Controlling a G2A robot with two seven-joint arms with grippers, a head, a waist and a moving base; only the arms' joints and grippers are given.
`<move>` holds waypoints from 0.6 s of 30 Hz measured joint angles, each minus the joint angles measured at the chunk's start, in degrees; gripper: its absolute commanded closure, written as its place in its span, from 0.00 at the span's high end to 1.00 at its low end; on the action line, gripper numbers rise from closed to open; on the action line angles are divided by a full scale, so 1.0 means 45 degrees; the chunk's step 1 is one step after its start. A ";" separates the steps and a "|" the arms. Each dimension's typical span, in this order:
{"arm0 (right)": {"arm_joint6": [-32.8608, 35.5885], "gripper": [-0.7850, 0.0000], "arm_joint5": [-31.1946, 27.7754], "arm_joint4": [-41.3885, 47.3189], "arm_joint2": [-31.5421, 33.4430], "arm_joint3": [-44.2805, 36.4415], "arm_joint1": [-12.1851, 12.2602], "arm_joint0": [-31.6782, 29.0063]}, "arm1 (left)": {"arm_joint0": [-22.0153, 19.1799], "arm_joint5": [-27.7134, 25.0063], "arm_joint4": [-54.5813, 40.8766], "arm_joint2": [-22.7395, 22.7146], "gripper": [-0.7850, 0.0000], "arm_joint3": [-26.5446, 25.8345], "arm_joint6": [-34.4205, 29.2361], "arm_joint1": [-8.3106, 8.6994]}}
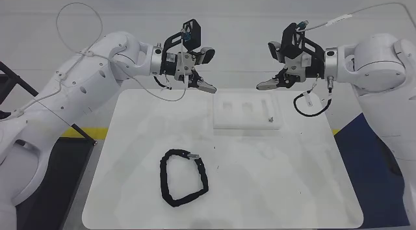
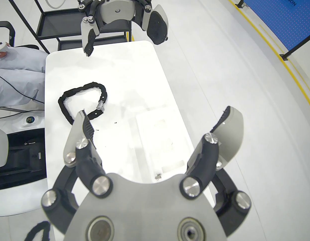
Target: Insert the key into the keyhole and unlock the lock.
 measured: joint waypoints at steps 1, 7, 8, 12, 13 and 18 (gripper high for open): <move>0.0000 1.00 0.0000 0.0000 0.0000 0.0000 0.0000 0.0000 | 0.0000 0.0000 0.0000 0.0000 1.00 0.0000 0.0000 0.0000; 0.0000 1.00 0.0000 0.0000 0.0000 0.0000 0.0000 0.0000 | 0.0000 0.0000 0.0000 0.0000 1.00 0.0000 0.0000 0.0000; 0.0000 1.00 0.0000 0.0000 0.0000 0.0000 0.0000 0.0000 | 0.0000 0.0000 0.0000 0.0000 1.00 0.0000 0.0000 0.0000; -0.0066 1.00 0.0061 -0.0022 0.0000 0.0023 0.0001 -0.0059 | 0.0000 0.0000 0.0000 0.0000 1.00 0.0000 0.0000 0.0000; -0.0276 1.00 0.0240 -0.0128 -0.0003 0.0057 0.0003 -0.0217 | 0.0000 0.0000 0.0000 0.0000 1.00 0.0000 0.0000 0.0000; -0.0784 1.00 0.0753 -0.0514 -0.0181 0.0665 -0.0020 -0.0548 | 0.0000 0.0000 0.0000 0.0000 1.00 0.0000 0.0000 0.0000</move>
